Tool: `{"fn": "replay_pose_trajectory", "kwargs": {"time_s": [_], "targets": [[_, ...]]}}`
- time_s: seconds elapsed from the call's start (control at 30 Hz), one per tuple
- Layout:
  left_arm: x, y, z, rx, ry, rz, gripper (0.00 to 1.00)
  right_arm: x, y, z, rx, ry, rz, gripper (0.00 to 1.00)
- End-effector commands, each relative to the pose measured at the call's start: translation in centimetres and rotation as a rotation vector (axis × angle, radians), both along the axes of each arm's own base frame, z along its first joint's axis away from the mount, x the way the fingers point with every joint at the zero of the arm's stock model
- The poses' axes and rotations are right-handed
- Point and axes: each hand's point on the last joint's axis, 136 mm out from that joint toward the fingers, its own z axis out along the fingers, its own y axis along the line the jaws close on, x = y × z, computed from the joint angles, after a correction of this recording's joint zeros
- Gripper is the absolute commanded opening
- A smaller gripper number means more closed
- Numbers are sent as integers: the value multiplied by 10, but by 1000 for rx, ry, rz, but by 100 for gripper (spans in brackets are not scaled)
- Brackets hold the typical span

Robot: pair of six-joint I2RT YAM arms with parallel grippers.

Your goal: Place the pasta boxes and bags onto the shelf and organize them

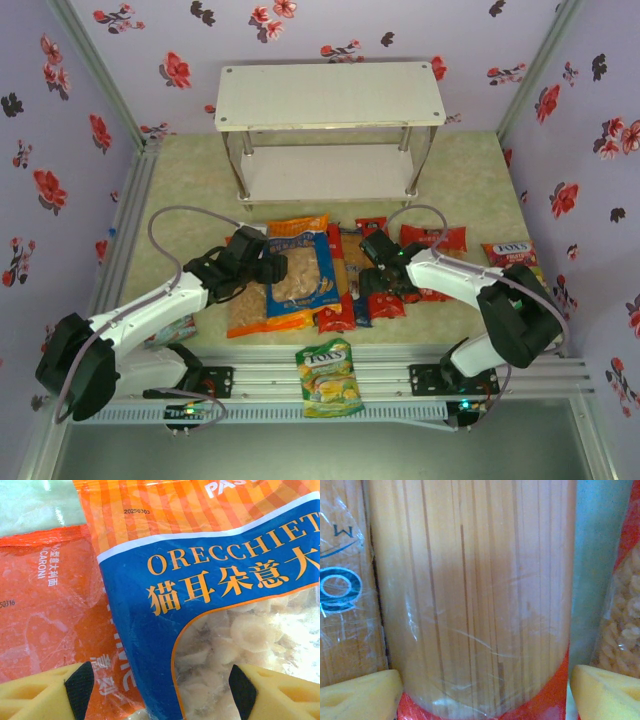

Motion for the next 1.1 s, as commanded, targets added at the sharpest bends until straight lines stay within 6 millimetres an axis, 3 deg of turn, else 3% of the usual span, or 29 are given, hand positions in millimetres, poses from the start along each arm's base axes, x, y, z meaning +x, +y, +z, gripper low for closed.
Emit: {"fn": "replay_pose_trajectory", "kwargs": {"time_s": [0.0, 0.2, 0.5, 0.67, 0.87, 1.07], "targets": [[0, 3, -1, -5, -2, 9, 76, -9, 8, -17, 19, 64, 18, 87], [1, 3, 0, -4, -3, 8, 76, -13, 24, -18, 85, 96, 44, 88], [2, 3, 0, -3, -3, 10, 76, -19, 19, -32, 41, 151, 50, 90], [1, 3, 1, -2, -4, 8, 76, -24, 36, -35, 120, 189, 75, 92], [2, 4, 0, 0, -2, 10, 76, -23, 22, -37, 46, 184, 57, 92], [2, 4, 0, 1, -2, 10, 76, -29, -5, -51, -57, 223, -4, 92]]}}
